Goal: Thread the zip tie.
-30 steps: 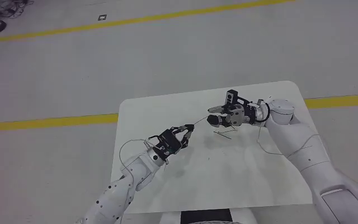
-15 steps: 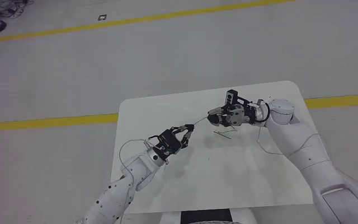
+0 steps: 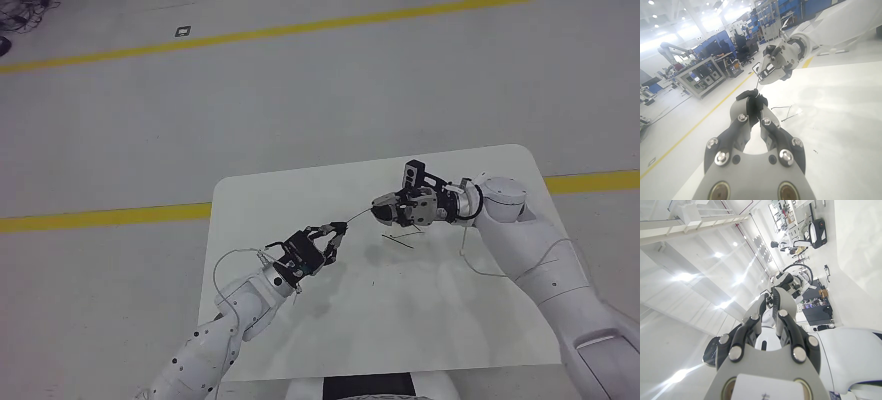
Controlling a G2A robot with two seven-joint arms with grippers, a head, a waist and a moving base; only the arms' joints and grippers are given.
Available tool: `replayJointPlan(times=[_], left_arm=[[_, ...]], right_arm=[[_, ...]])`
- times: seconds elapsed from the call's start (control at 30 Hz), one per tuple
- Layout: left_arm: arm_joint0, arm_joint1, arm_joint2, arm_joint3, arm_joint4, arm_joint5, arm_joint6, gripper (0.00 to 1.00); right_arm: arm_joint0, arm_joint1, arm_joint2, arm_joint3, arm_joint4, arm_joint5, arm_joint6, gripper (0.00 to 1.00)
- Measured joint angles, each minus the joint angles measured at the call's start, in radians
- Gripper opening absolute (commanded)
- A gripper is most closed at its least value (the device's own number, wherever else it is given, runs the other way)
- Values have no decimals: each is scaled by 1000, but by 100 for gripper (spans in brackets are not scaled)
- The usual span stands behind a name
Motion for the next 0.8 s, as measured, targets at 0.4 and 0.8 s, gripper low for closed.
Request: replayJointPlan(times=[0.4, 0.8], left_arm=[[0, 0, 0, 0, 0, 0, 0, 0], [0, 0, 0, 0, 0, 0, 0, 0]], right_arm=[[-1, 5, -7, -11, 4, -9, 7, 5], [3, 10, -15, -14, -2, -16, 1, 0]])
